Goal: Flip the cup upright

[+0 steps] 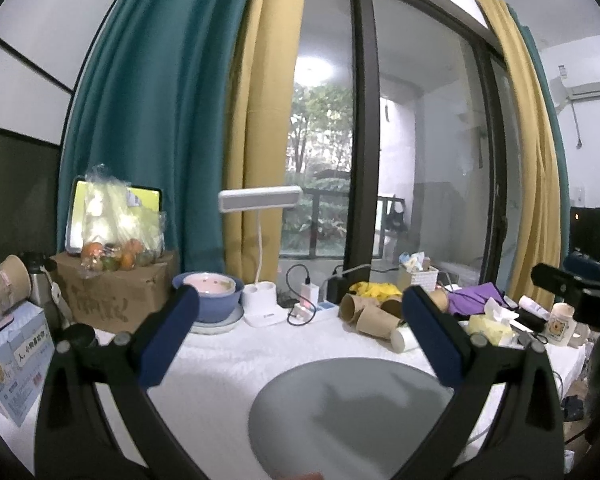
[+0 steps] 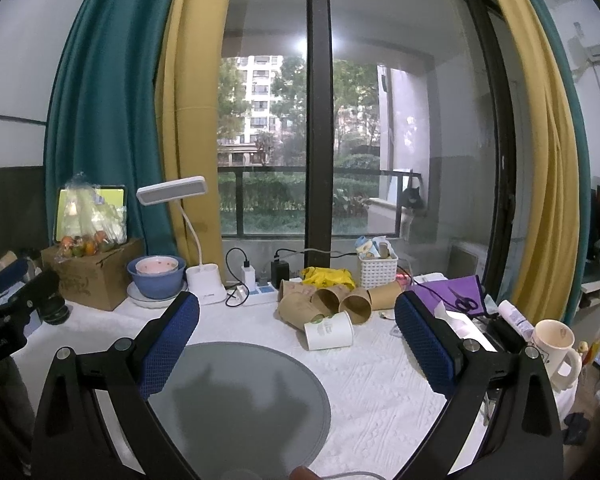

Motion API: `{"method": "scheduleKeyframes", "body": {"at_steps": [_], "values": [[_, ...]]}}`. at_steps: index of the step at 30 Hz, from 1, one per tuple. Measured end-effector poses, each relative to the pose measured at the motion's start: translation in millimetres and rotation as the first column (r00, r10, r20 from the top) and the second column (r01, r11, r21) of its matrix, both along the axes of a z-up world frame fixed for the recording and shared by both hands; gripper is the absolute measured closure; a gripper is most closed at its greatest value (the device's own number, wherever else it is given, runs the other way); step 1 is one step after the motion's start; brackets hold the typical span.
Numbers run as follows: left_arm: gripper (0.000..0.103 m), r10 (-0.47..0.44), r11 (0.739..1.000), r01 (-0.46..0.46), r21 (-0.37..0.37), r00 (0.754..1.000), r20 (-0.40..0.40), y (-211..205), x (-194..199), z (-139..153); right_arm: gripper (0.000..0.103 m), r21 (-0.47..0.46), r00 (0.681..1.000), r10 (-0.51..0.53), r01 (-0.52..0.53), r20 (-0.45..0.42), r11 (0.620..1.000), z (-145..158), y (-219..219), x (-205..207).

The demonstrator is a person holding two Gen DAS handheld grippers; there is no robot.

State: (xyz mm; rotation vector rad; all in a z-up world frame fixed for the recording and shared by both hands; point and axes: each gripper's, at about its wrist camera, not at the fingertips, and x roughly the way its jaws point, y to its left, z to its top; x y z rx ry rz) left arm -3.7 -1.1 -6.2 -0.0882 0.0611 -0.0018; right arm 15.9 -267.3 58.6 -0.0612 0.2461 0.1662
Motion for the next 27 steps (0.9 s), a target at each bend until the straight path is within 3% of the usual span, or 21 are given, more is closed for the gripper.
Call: {"method": "scheduleKeyframes", "body": {"at_steps": [27], "values": [[0.001, -0.012, 1.000, 0.012, 0.007, 1.000, 0.009, -1.3, -2.7, 2.7, 0.003, 0.014, 1.000, -0.010, 0.010, -0.005, 1.000, -2.7, -5.2, 1.1]]}}
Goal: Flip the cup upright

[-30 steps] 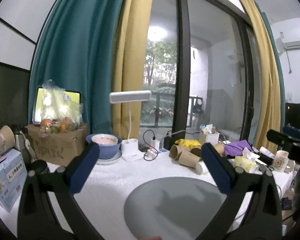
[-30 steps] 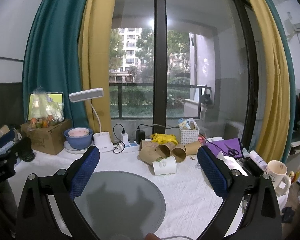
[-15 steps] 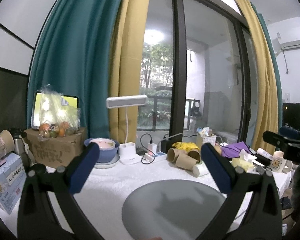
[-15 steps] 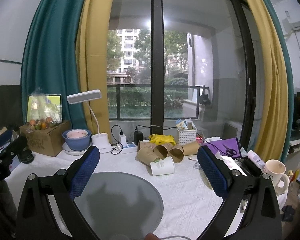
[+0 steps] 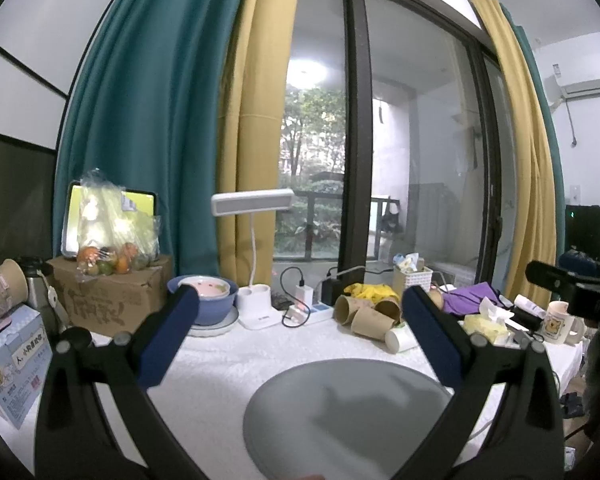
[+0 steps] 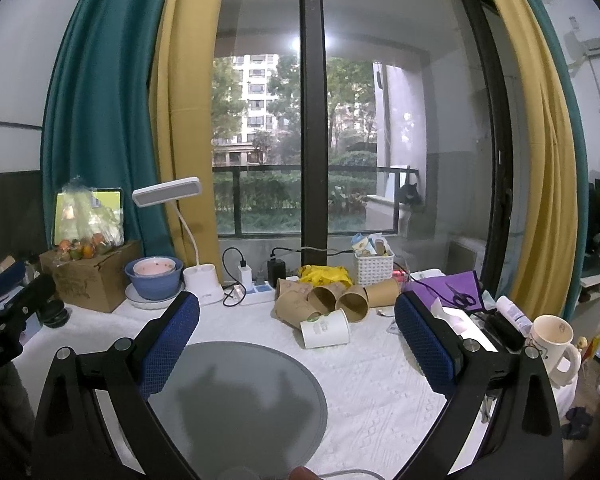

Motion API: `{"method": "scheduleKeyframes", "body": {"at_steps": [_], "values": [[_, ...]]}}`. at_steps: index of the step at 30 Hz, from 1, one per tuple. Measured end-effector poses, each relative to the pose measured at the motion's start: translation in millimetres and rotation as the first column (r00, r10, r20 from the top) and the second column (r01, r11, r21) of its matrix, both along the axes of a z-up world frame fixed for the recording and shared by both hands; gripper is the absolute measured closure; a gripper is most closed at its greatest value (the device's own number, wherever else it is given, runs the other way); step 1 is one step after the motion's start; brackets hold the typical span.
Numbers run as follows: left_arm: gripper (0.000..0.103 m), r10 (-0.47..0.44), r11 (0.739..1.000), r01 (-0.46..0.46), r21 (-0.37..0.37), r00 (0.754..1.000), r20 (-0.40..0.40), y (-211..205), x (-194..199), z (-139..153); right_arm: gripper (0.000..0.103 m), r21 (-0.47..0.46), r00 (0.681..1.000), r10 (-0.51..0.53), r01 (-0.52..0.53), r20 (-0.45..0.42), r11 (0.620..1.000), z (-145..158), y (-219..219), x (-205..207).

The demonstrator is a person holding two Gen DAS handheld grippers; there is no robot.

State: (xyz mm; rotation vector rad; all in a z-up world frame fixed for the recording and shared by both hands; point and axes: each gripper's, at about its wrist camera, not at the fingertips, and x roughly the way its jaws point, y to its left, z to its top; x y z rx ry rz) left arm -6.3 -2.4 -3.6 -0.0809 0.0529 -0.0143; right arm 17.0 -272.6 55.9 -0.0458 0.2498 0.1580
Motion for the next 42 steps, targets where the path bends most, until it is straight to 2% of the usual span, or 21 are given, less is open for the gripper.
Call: {"method": "scheduleKeyframes", "body": {"at_steps": [29, 33, 38, 42], "values": [[0.001, -0.021, 1.000, 0.021, 0.012, 1.000, -0.016, -13.5, 6.4, -4.7, 0.003, 0.008, 1.000, -0.011, 0.011, -0.004, 1.000, -3.0, -10.9, 3.8], [0.001, -0.048, 0.998, 0.050, 0.039, 0.997, -0.061, -19.8, 21.7, -12.7, 0.003, -0.023, 1.000, -0.017, 0.017, -0.016, 1.000, -9.7, -14.4, 16.5], [0.001, -0.093, 0.987, 0.111, 0.117, 0.984, -0.152, -36.0, 56.9, -24.2, 0.003, -0.047, 0.996, -0.047, 0.043, -0.074, 0.998, -29.1, -26.8, 46.2], [0.001, -0.129, 0.976, 0.171, 0.137, 0.954, -0.273, -50.0, 101.5, -41.7, 0.003, -0.052, 0.988, -0.067, 0.060, -0.137, 0.997, -51.1, -39.8, 75.3]]}}
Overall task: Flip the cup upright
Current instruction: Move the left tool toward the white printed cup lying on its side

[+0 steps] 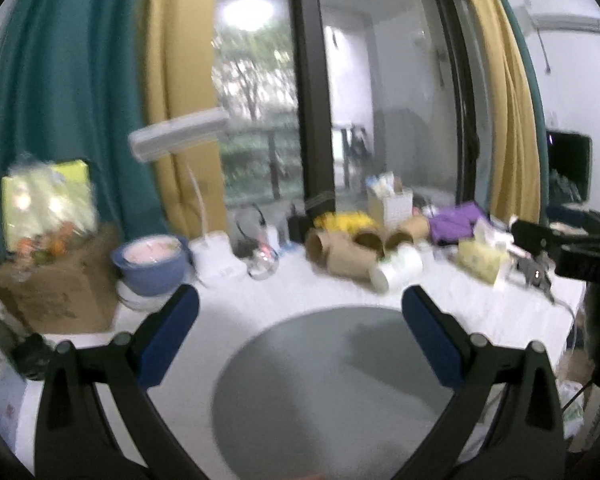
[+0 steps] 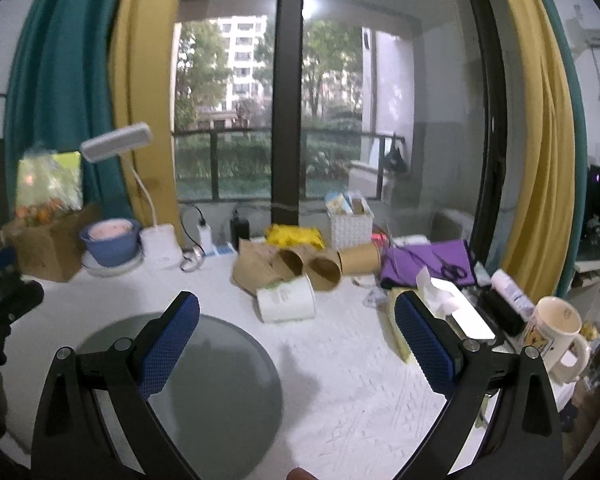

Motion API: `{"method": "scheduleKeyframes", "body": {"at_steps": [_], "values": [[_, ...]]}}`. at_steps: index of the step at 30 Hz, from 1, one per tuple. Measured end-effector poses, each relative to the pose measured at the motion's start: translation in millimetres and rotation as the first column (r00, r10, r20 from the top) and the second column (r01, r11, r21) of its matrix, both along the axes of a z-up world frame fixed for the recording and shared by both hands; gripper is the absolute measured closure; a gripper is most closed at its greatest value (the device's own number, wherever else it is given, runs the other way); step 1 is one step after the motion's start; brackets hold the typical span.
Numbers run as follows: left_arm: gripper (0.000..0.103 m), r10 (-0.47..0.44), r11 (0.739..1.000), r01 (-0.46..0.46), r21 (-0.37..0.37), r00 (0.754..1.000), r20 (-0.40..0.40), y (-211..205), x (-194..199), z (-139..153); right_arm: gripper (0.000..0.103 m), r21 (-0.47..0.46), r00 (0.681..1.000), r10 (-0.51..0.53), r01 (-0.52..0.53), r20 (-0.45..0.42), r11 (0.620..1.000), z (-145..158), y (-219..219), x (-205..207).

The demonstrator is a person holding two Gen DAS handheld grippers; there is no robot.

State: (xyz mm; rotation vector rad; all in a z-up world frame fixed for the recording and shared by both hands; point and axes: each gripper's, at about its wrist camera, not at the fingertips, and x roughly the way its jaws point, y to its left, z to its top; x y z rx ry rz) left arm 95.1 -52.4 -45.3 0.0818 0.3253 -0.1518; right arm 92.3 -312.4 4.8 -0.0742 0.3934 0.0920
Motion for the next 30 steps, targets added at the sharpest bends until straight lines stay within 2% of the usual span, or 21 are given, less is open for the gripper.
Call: {"method": "scheduleKeyframes", "body": {"at_steps": [4, 9, 17, 21, 28, 30], "values": [[0.001, -0.044, 0.997, 0.049, 0.053, 0.995, -0.094, -21.6, 44.4, -18.1, 0.003, -0.007, 0.999, -0.014, 0.014, -0.045, 1.000, -18.8, -9.3, 27.1], [0.001, -0.094, 0.988, 0.113, 0.108, 0.982, -0.166, -44.6, 85.9, -33.0, 0.003, -0.008, 0.995, -0.035, 0.035, -0.090, 0.999, -38.1, -19.1, 57.0], [0.002, -0.187, 0.955, 0.243, 0.170, 0.938, -0.292, -79.4, 145.4, -52.8, 0.007, 0.023, 0.989, -0.017, 0.020, -0.145, 1.000, -59.0, -27.2, 90.2], [0.002, -0.246, 0.930, 0.319, 0.184, 0.910, -0.333, -96.3, 165.3, -60.3, 0.009, 0.030, 0.986, -0.015, 0.021, -0.168, 0.999, -65.2, -31.7, 103.9], [0.002, -0.330, 0.879, 0.421, 0.224, 0.877, -0.350, -129.3, 193.9, -65.3, 0.010, 0.038, 0.978, -0.034, 0.042, -0.207, 0.998, -75.5, -44.8, 128.3], [0.008, -0.348, 0.865, 0.443, 0.236, 0.868, -0.354, -137.4, 202.9, -68.0, 0.010, 0.039, 0.976, -0.037, 0.046, -0.215, 0.998, -78.1, -47.8, 134.1]]}}
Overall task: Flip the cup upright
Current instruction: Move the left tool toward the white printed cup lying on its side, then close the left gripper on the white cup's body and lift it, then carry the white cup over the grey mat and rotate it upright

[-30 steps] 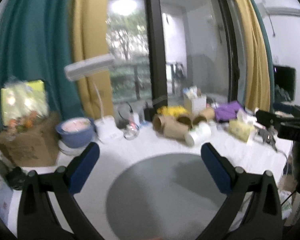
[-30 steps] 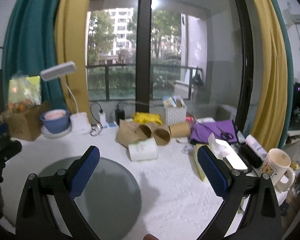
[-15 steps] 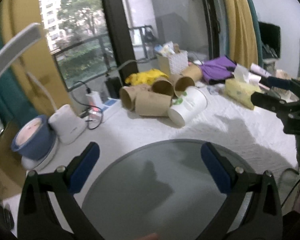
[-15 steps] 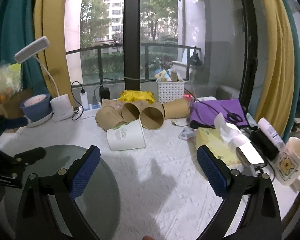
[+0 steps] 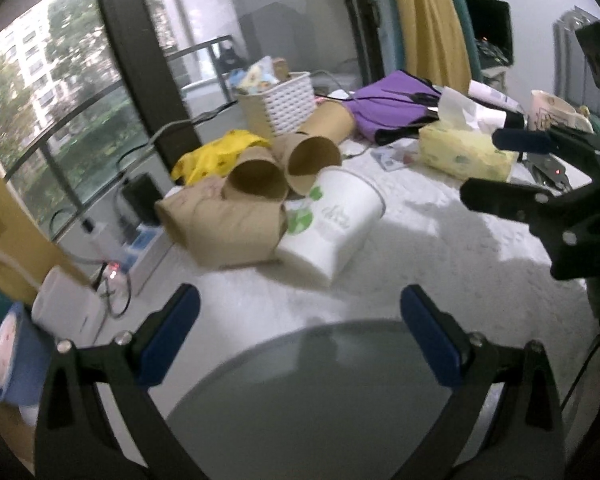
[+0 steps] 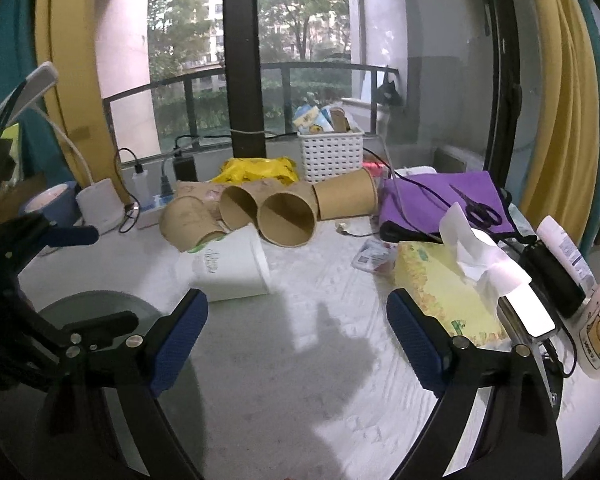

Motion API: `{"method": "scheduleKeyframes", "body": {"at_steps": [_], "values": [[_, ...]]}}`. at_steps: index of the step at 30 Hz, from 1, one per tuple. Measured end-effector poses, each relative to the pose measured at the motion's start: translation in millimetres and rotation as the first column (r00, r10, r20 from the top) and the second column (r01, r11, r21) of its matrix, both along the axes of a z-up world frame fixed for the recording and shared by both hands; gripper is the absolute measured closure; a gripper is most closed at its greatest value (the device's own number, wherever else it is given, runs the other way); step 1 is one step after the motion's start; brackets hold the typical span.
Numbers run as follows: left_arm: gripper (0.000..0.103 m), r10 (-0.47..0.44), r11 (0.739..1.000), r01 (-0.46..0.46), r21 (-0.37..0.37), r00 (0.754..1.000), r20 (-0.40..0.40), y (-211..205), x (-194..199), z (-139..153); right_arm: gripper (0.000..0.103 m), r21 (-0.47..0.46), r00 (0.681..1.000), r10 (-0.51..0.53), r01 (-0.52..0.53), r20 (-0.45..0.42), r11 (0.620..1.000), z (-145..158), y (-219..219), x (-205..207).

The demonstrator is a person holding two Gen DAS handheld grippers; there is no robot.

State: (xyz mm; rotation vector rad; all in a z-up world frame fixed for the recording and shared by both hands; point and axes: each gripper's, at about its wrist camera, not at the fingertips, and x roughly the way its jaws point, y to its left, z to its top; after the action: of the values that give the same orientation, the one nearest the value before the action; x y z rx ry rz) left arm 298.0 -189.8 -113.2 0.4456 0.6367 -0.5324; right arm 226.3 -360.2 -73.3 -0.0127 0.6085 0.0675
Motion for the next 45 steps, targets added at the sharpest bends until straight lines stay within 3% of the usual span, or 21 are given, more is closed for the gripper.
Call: {"method": "scheduleKeyframes", "body": {"at_steps": [5, 13, 14, 17, 23, 32, 40, 45], "values": [[0.014, -0.051, 0.998, 0.051, 0.042, 0.999, -0.011, -17.7, 24.8, -9.5, 0.011, 0.004, 1.000, -0.004, 0.004, -0.013, 1.000, -7.0, -6.3, 10.7], [0.014, -0.135, 0.984, 0.139, 0.112, 0.990, -0.040, -39.8, 54.3, -24.2, 0.014, 0.033, 0.999, 0.004, -0.002, -0.046, 0.999, -18.4, -13.0, 21.2], [0.017, -0.142, 0.983, 0.146, 0.111, 0.989, -0.045, -42.0, 55.1, -25.5, 0.014, 0.035, 0.999, 0.004, -0.003, -0.046, 0.999, -18.7, -13.2, 21.3], [0.038, -0.153, 0.977, 0.159, 0.142, 0.987, -0.054, -51.0, 59.2, -32.7, 0.014, 0.046, 0.999, -0.001, 0.003, -0.049, 0.999, -18.7, -15.4, 22.3], [0.038, -0.154, 0.974, 0.158, 0.159, 0.987, -0.041, -55.1, 60.9, -35.0, 0.014, 0.050, 0.999, -0.007, 0.010, -0.051, 0.999, -19.5, -18.0, 22.9], [0.040, -0.116, 0.991, 0.117, 0.070, 0.993, -0.015, -39.7, 48.1, -16.2, 0.014, 0.021, 1.000, -0.016, 0.016, -0.020, 1.000, -11.3, -15.7, 16.4], [0.040, -0.067, 0.998, 0.068, -0.015, 0.997, 0.039, -11.7, -2.3, 19.6, 0.014, 0.034, 0.999, 0.023, -0.024, 0.031, 0.999, 15.4, -0.6, -7.1], [0.040, 0.022, 0.996, -0.019, -0.088, 0.999, 0.040, 21.9, -42.3, 30.1, 0.014, 0.022, 0.995, 0.072, -0.073, 0.066, 0.997, 36.7, 23.1, -34.5]]}}
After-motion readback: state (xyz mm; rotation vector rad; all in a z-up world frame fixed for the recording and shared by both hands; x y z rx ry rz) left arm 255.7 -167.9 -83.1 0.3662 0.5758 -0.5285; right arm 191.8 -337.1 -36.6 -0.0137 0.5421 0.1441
